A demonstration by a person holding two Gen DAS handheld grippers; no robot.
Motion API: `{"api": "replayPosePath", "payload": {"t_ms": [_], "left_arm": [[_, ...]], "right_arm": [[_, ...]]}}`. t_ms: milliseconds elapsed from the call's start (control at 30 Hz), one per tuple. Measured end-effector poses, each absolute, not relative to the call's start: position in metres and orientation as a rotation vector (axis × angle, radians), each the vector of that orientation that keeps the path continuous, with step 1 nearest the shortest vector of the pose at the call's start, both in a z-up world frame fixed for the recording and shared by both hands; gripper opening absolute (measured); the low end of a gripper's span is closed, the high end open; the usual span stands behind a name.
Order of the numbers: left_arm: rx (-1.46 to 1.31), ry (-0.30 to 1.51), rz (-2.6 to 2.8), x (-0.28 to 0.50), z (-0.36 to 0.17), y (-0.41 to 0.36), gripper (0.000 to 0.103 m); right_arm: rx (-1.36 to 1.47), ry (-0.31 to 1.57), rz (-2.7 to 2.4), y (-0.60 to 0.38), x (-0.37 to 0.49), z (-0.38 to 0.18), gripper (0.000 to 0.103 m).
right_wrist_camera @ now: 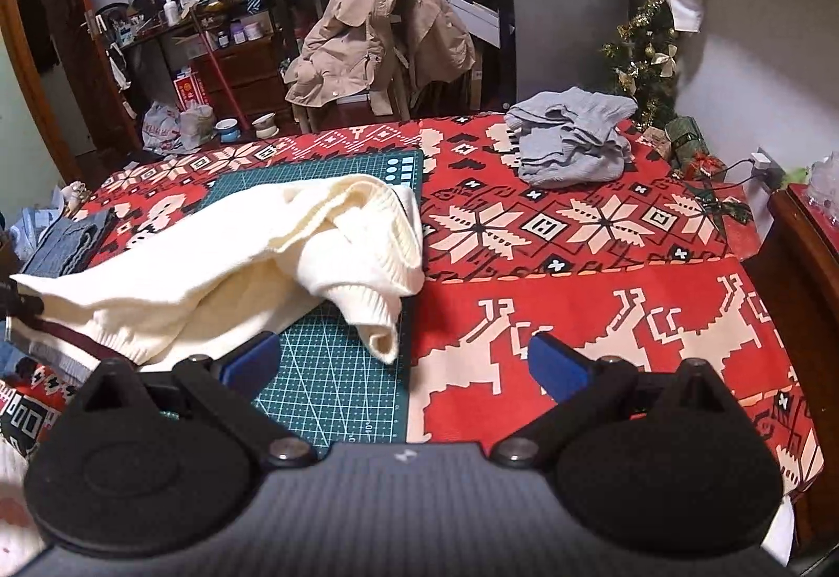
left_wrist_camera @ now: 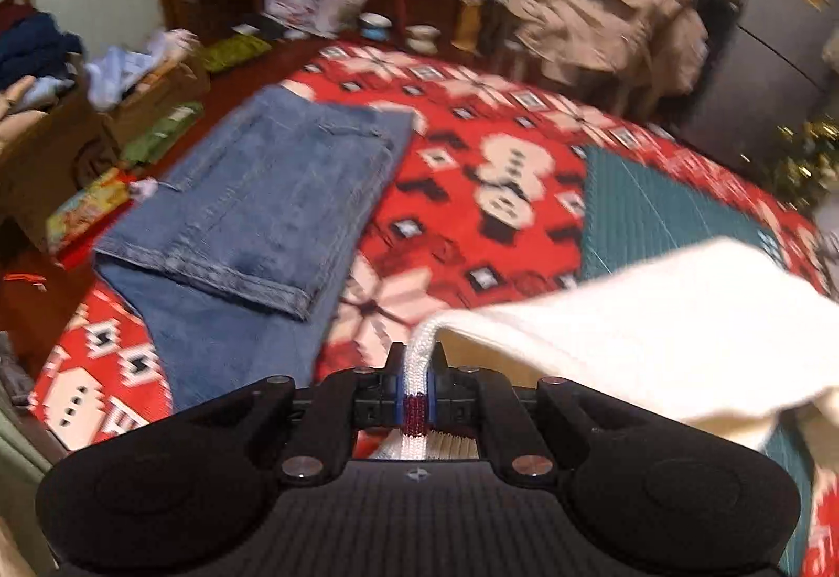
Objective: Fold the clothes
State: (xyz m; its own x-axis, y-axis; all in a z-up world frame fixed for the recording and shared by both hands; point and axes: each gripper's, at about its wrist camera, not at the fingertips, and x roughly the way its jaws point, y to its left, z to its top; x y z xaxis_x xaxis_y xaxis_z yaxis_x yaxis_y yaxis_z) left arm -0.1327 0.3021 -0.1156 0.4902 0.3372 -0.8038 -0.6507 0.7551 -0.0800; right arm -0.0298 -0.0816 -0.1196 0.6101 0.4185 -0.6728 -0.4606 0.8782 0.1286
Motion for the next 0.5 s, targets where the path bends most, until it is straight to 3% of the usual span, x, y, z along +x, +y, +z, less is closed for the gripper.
{"api": "replayPosePath", "payload": {"t_ms": [200, 367, 500], "left_arm": [[-0.326, 0.846, 0.520, -0.138, -0.109, 0.276, 0.041], [-0.312, 0.813, 0.428, -0.132, -0.100, 0.256, 0.051], [-0.250, 0.796, 0.345, -0.119, -0.099, 0.235, 0.051]], "right_arm": [[-0.057, 0.764, 0.500, -0.079, -0.027, -0.123, 0.102], [-0.069, 0.767, 0.502, -0.078, -0.026, -0.126, 0.102], [-0.071, 0.774, 0.505, -0.079, -0.026, -0.129, 0.102]]}}
